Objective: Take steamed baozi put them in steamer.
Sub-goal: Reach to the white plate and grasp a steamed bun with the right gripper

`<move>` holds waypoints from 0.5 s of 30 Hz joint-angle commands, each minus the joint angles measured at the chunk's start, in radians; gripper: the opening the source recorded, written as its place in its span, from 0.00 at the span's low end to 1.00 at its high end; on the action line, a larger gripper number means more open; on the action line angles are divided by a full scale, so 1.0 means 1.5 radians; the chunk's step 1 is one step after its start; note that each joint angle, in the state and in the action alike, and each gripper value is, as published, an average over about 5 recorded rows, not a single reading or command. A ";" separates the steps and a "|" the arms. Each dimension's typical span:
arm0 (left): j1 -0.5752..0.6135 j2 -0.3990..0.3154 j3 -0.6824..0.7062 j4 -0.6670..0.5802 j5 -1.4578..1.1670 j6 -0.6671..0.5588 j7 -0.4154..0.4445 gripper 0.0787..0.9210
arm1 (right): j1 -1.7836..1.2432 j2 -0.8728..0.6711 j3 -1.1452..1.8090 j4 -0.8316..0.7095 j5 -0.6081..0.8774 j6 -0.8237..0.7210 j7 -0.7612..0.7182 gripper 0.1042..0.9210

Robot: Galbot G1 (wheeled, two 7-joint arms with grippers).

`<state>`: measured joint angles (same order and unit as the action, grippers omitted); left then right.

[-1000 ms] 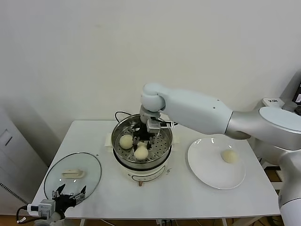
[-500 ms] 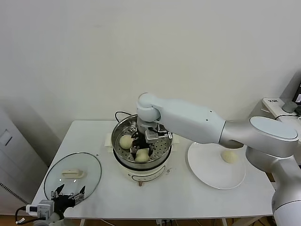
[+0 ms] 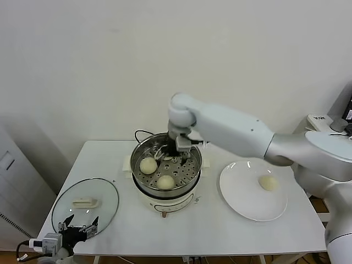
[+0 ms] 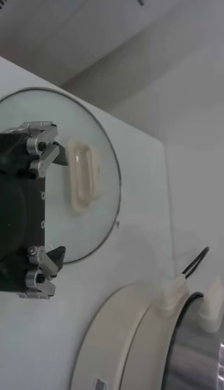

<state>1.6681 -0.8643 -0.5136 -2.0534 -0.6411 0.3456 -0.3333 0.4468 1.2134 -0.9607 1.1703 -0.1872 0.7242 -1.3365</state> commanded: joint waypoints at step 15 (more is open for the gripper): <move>-0.004 0.003 0.003 -0.005 -0.001 0.003 0.000 0.88 | 0.061 -0.293 -0.087 -0.156 0.184 -0.269 -0.035 0.88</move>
<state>1.6595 -0.8579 -0.5106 -2.0593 -0.6430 0.3495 -0.3333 0.5411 0.9367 -1.0486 1.0076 0.0129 0.4389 -1.3766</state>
